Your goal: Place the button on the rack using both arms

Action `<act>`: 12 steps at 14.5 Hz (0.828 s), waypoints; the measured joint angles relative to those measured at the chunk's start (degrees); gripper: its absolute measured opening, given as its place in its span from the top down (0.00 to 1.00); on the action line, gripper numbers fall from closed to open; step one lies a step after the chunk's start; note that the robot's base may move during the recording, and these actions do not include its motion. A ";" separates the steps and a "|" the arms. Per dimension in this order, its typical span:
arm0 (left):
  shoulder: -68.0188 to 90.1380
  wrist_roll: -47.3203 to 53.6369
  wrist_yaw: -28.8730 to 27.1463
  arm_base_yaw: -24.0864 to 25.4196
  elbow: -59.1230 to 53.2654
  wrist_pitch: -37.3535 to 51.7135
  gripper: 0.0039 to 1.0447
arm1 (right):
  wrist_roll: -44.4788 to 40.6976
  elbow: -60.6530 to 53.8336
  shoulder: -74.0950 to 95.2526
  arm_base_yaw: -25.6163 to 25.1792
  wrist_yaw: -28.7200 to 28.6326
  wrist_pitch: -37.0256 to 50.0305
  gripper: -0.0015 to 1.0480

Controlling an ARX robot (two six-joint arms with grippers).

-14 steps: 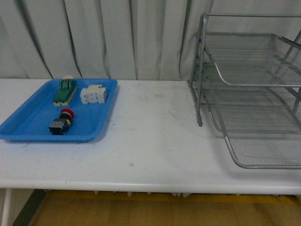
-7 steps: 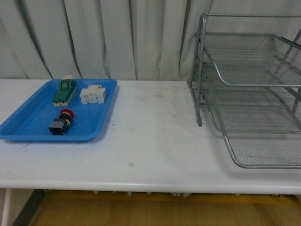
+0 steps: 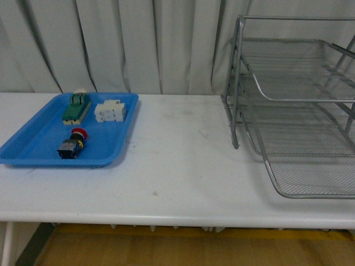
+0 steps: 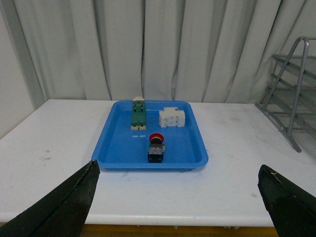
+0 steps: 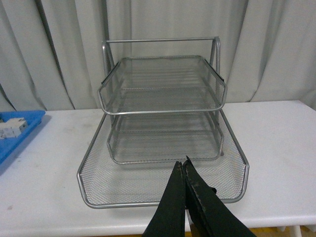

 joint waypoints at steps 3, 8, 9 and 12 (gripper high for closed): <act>0.00 0.00 0.00 0.00 0.00 -0.02 0.06 | 0.02 0.00 -3.69 0.00 0.00 -3.48 0.98; 0.00 0.02 0.02 0.00 0.00 0.00 0.06 | 0.00 0.04 -11.47 0.00 0.00 -13.62 0.98; 0.00 0.00 -0.11 0.00 0.00 -0.02 0.06 | -0.02 0.04 -17.07 0.00 -0.17 -17.79 0.98; 0.00 0.00 0.00 0.00 0.00 0.00 0.06 | -0.02 0.04 -17.49 0.00 -0.17 -17.79 0.98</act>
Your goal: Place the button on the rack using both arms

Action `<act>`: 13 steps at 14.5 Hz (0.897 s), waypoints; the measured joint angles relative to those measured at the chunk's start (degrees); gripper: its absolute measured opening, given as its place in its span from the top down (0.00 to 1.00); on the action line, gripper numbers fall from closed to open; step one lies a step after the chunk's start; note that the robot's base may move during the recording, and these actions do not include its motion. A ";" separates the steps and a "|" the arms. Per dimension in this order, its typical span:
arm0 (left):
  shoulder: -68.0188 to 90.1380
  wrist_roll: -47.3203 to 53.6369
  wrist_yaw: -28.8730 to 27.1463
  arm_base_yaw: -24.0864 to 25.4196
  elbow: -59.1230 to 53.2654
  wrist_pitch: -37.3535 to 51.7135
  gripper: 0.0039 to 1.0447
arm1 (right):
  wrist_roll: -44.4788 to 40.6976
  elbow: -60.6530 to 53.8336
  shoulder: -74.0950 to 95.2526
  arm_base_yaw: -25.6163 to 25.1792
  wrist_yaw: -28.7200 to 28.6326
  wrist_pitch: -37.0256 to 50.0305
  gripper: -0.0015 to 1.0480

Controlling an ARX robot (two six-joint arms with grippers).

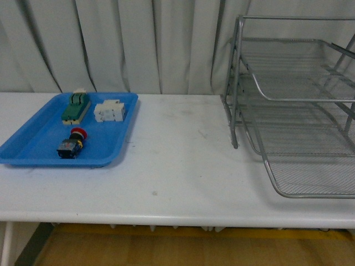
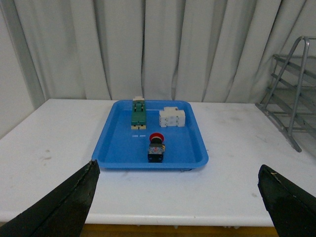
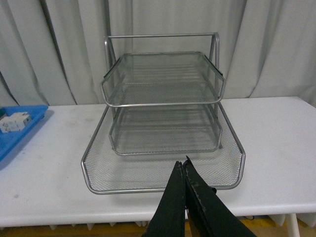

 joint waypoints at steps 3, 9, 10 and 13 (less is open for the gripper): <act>0.00 0.00 0.02 0.00 0.00 0.00 0.06 | -0.15 0.00 0.02 0.00 0.00 -0.09 0.69; 37.11 2.16 -11.13 -2.54 17.40 1.79 0.06 | -0.17 0.00 0.00 0.02 -0.02 -0.11 0.06; 45.92 2.93 -7.91 -2.32 20.72 4.20 0.06 | -0.20 0.00 0.00 0.02 0.00 -0.07 0.07; 69.81 4.98 -4.15 -2.38 32.70 6.62 0.06 | -0.20 0.00 0.00 0.02 0.00 -0.09 0.06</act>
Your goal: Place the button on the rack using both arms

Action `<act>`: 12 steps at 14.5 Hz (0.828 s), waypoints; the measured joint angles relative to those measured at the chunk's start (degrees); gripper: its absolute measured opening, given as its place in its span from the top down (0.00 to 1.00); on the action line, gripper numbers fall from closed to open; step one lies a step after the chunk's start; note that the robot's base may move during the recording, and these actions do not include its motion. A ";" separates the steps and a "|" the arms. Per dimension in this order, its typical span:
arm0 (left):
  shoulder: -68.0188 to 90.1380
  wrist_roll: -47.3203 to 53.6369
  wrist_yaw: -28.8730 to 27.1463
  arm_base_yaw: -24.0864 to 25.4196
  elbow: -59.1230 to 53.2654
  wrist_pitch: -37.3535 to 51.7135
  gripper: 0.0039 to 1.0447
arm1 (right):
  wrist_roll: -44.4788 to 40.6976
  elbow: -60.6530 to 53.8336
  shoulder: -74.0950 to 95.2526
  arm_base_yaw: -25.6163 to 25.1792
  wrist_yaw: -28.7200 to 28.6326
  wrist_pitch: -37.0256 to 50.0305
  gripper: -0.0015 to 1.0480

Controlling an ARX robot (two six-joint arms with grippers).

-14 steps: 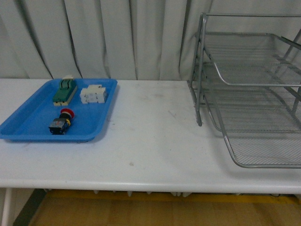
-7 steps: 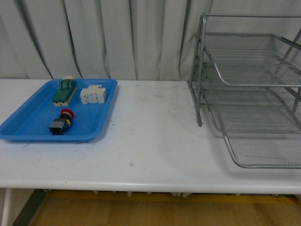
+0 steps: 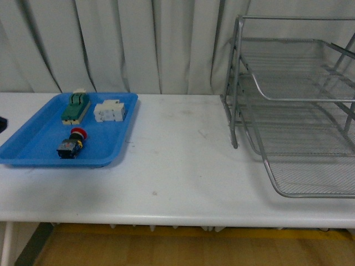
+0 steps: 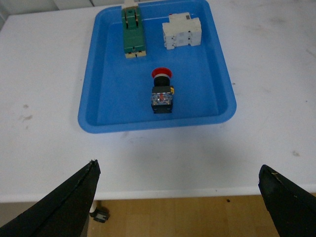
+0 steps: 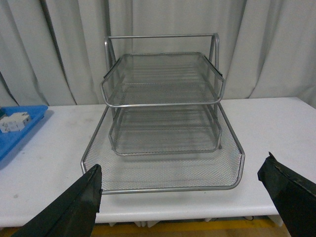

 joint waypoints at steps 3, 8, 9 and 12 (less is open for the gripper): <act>21.27 1.42 0.39 0.37 15.39 -2.08 0.06 | 0.00 0.00 0.00 0.00 0.00 -0.02 0.06; 44.22 1.25 2.19 0.57 38.93 -11.19 0.06 | 0.00 0.00 0.00 0.00 0.00 0.00 0.06; 48.28 1.53 1.79 0.68 42.97 -12.33 0.06 | 0.02 0.00 0.00 0.00 -0.02 0.00 0.06; 58.10 2.10 0.22 1.11 51.71 -16.55 0.06 | 0.00 0.00 0.00 0.00 0.00 0.00 0.06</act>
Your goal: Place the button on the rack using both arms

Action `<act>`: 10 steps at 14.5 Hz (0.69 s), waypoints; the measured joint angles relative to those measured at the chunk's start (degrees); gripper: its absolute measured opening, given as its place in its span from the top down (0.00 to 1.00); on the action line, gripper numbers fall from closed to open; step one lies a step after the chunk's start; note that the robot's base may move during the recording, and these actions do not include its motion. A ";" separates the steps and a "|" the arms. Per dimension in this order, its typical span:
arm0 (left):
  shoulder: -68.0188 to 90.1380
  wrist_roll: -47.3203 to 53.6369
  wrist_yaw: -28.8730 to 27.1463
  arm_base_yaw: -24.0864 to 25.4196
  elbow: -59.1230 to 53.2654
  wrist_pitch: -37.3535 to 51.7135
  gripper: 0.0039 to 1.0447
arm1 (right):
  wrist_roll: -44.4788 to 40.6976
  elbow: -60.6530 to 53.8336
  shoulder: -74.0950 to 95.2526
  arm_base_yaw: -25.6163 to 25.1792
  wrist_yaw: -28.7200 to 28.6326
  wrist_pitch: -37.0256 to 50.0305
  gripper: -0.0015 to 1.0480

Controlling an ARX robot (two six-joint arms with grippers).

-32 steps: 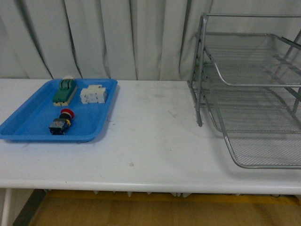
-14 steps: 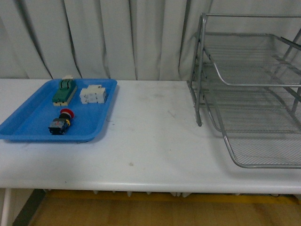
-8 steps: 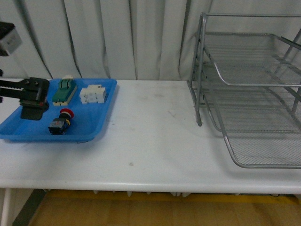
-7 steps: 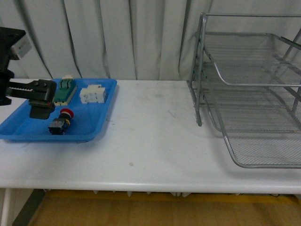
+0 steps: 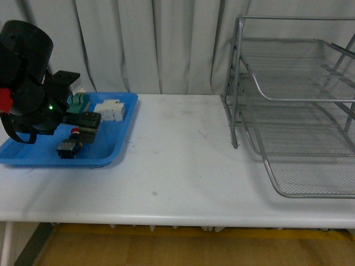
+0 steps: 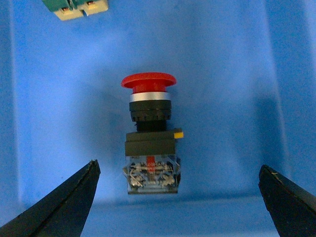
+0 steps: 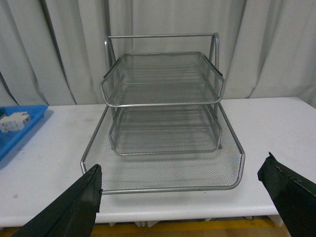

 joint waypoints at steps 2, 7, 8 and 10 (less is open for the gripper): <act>4.28 -0.50 -0.17 0.85 4.74 -2.36 0.06 | 0.00 0.00 0.00 0.00 0.00 0.00 0.06; 11.52 -4.26 3.48 2.84 13.73 -6.43 0.11 | 0.00 0.00 0.00 0.00 0.00 0.00 0.06; 11.56 -4.17 2.78 2.49 13.73 -6.03 0.23 | 0.00 0.00 0.00 0.00 0.00 0.00 0.06; 11.72 -4.39 2.80 2.08 13.57 -5.64 0.54 | 0.00 0.00 0.00 0.00 -0.02 0.00 0.06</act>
